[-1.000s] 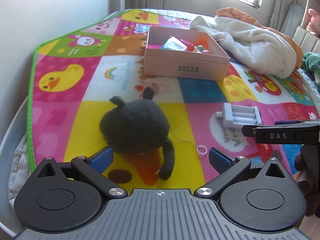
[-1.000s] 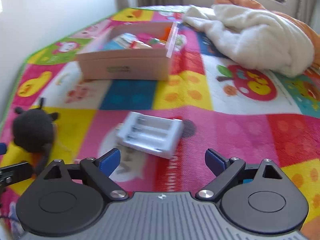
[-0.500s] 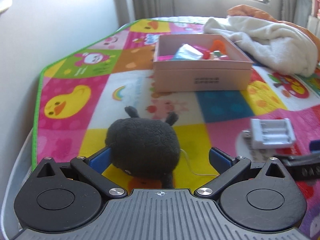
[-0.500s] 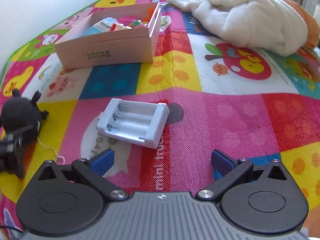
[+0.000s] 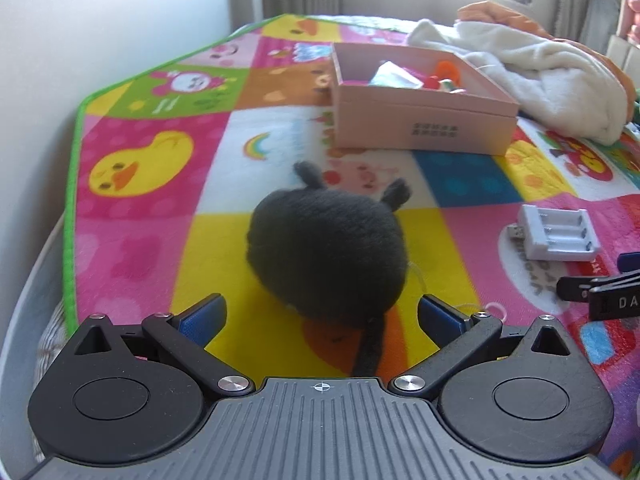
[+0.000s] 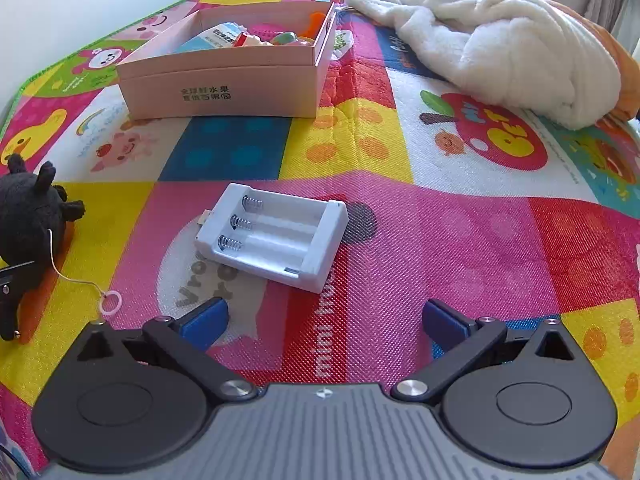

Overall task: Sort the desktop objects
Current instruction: 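Grasp the black plush toy with the left gripper while the right gripper grasps the white battery holder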

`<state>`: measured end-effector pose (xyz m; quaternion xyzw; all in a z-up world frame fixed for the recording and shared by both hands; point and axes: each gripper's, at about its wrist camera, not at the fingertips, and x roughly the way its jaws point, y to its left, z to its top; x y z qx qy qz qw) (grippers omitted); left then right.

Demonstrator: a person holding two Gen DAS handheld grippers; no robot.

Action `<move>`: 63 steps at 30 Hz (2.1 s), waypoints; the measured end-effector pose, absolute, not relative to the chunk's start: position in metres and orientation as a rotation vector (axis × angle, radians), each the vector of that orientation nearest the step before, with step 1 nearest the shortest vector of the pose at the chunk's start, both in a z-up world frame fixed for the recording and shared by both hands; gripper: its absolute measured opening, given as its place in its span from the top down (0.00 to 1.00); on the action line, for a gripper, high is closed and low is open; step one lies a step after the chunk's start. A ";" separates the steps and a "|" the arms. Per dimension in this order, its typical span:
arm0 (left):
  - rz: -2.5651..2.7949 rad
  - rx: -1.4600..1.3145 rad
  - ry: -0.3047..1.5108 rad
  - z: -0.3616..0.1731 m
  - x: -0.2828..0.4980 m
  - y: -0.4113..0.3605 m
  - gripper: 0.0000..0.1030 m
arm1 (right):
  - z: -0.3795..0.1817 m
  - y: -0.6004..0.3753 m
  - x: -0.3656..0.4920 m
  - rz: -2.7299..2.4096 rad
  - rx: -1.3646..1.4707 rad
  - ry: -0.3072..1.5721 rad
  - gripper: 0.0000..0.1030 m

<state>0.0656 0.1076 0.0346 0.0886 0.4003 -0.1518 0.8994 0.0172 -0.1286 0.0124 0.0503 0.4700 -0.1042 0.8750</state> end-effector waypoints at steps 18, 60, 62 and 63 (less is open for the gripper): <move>-0.476 0.051 0.765 0.052 0.073 0.091 0.00 | 0.009 -0.127 0.020 -0.242 0.123 0.991 0.00; -0.394 0.019 0.890 0.041 0.033 0.114 0.16 | 0.030 -0.094 0.044 -0.202 0.100 0.825 0.00; -0.392 0.007 0.895 0.041 0.031 0.119 0.16 | 0.019 -0.097 0.054 -0.240 0.116 0.867 0.02; -0.392 0.007 0.897 0.041 0.031 0.120 0.16 | 0.015 -0.096 0.054 -0.245 0.101 0.871 0.04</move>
